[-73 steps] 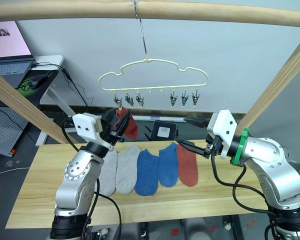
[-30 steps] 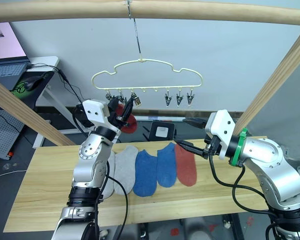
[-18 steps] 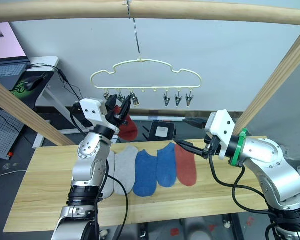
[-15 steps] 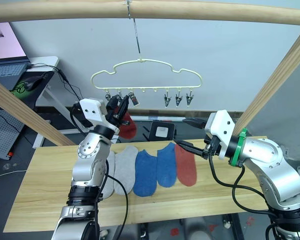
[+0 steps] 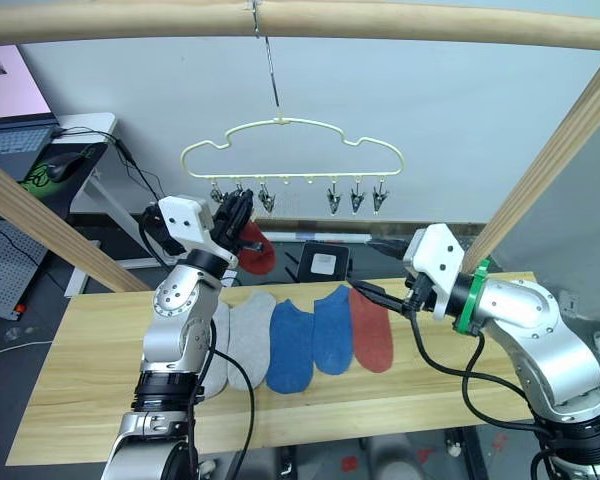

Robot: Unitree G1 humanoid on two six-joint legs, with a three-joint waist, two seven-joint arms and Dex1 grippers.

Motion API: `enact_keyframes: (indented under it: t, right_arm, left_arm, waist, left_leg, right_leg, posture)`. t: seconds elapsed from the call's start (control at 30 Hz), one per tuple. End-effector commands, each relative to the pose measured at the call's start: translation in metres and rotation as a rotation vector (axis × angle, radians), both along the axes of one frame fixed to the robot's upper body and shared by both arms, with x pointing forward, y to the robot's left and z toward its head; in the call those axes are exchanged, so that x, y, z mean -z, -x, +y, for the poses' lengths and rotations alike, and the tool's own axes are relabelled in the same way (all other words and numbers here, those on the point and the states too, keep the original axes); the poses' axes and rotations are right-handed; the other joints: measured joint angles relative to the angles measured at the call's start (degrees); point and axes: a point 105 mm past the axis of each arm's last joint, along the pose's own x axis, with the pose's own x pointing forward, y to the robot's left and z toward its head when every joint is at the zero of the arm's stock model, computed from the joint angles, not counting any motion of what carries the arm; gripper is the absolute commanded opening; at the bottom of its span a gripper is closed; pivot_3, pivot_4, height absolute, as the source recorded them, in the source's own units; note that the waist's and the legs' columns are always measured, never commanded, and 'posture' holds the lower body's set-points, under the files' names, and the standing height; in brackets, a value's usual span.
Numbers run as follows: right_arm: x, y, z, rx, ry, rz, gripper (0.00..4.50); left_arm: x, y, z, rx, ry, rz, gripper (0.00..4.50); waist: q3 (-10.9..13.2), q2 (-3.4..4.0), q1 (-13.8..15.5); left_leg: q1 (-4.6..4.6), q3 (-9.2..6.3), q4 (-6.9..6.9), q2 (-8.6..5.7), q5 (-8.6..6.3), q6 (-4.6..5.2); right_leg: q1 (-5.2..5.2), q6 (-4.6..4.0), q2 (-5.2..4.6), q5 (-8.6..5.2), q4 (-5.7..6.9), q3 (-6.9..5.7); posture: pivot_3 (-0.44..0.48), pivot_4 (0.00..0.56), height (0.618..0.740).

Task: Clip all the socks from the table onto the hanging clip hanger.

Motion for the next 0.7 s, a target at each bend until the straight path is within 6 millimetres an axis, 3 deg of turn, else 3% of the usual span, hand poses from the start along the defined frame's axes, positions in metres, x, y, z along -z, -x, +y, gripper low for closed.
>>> enact_keyframes:
  t: [0.03,0.2,0.5,0.7]
  right_arm:
    - [0.02,-0.013,-0.007,0.145,0.001,0.081,3.33]
    - [0.054,-0.033,-0.005,0.315,-0.02,0.177,4.49]
    - [0.123,-0.068,0.007,0.484,0.002,0.277,4.5]
    - [0.14,-0.091,-0.003,0.568,-0.002,0.261,4.5]
  left_arm:
    - [-0.018,0.01,0.002,-0.004,-0.031,-0.061,0.25]
    - [-0.022,0.017,0.004,-0.008,-0.044,-0.057,0.25]
    - [-0.024,0.024,0.004,0.002,-0.067,-0.034,0.25]
    - [-0.024,0.027,0.004,0.005,-0.072,-0.022,0.25]
  waist:
    - [0.01,-0.02,0.02]
    - [0.1,-0.04,0.0]
    - [0.74,0.0,0.12]
    - [1.32,0.08,0.26]
  left_leg:
    - [0.0,0.0,0.0,0.01,0.0,0.0]
    - [0.0,-0.05,-0.08,0.05,0.0,0.0]
    - [0.02,-0.1,-0.12,0.05,0.0,0.0]
    - [-0.02,-0.09,-0.17,0.04,-0.01,0.0]
  right_leg:
    - [0.0,0.0,0.0,0.0,0.0,0.01]
    - [-0.06,0.0,0.0,0.0,-0.02,0.06]
    - [-0.07,0.0,0.0,0.0,-0.08,0.1]
    - [-0.11,0.0,-0.01,0.0,-0.17,0.13]
  posture:
    - [-0.143,0.26,0.74]
    - [-0.131,0.284,0.74]
    - [-0.101,0.317,0.74]
    - [-0.083,0.326,0.74]
